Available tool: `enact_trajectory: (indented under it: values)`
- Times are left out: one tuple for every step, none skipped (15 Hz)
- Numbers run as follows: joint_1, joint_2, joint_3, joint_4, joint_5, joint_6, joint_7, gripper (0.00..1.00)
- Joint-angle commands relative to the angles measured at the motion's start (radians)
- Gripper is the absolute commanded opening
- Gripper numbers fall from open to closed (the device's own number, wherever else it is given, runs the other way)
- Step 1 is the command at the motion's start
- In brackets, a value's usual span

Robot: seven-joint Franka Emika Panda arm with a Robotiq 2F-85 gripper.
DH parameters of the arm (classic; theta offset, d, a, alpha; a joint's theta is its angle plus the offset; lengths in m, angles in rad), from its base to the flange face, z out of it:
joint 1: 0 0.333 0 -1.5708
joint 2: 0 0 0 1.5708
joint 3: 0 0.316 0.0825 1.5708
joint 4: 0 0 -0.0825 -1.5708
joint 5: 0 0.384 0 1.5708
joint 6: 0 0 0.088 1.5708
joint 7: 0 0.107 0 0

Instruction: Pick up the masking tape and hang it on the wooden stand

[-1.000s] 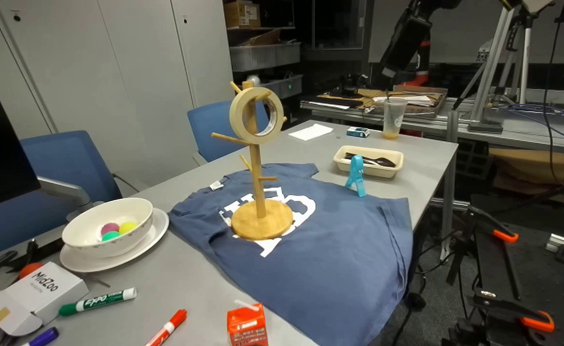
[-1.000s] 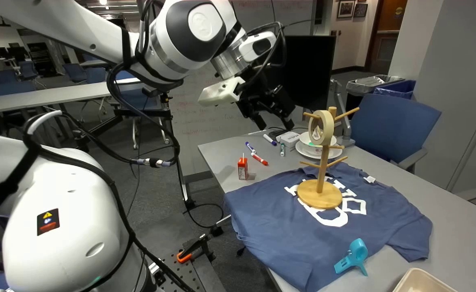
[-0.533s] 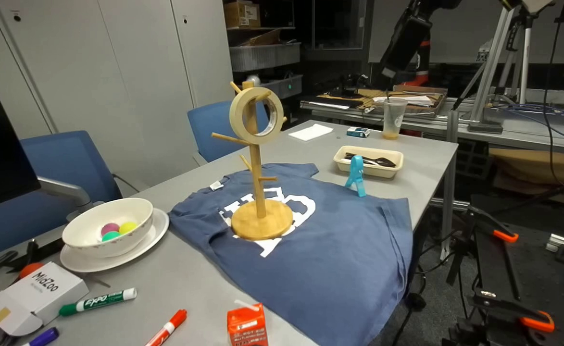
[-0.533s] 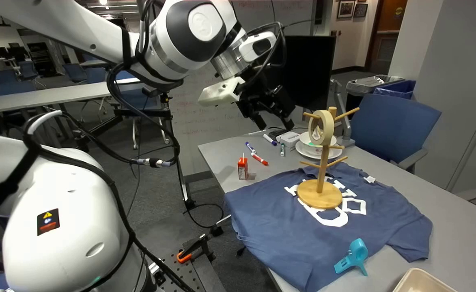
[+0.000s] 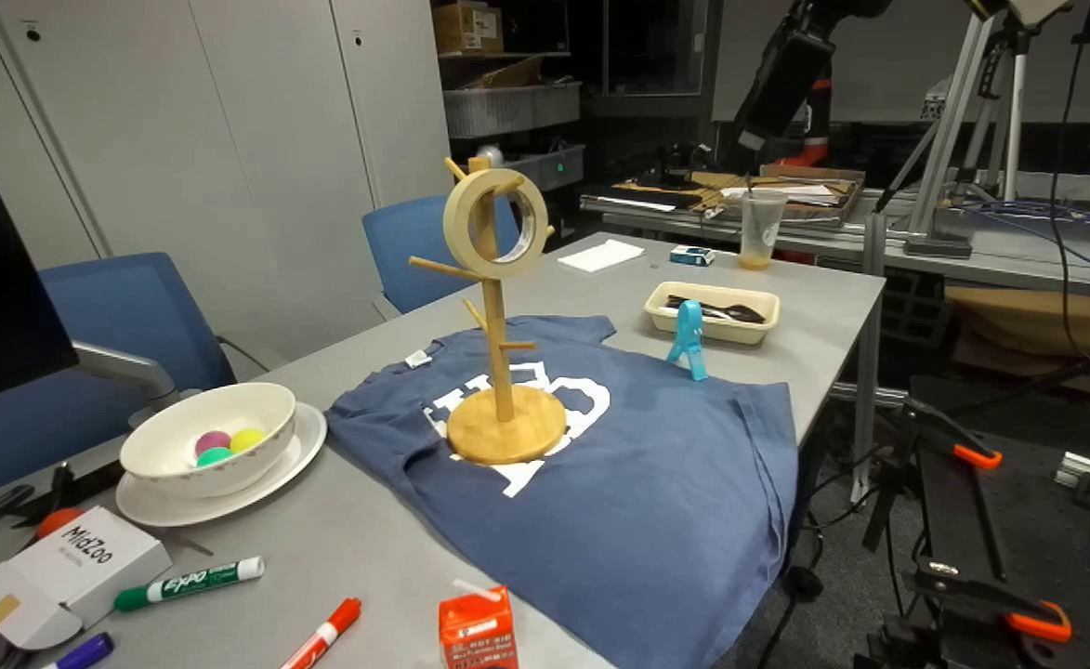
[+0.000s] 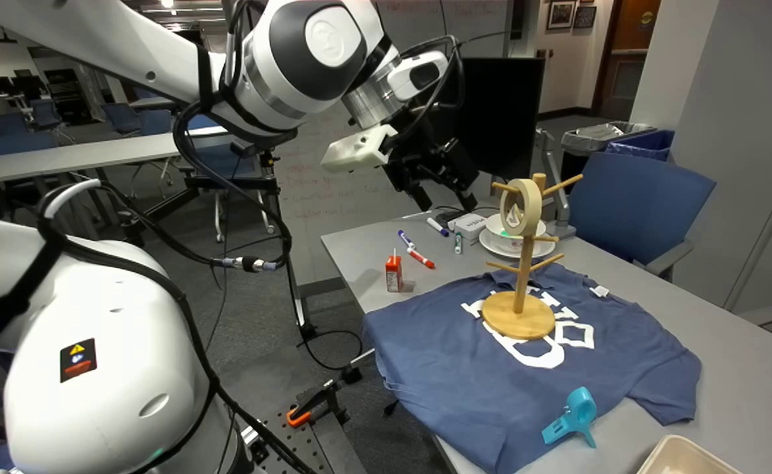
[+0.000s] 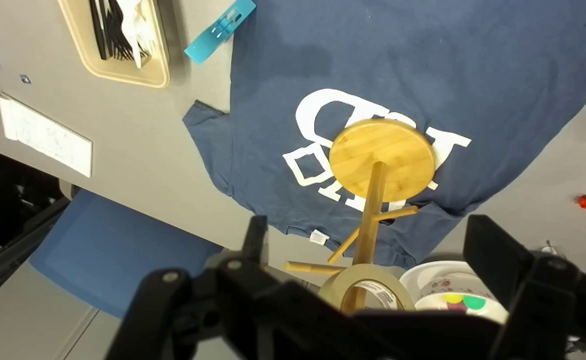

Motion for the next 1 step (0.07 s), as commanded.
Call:
enact_trajectory:
  values:
    - [-0.025, -0.003, 0.025, 0.0, 0.028, 0.004, -0.02, 1.0]
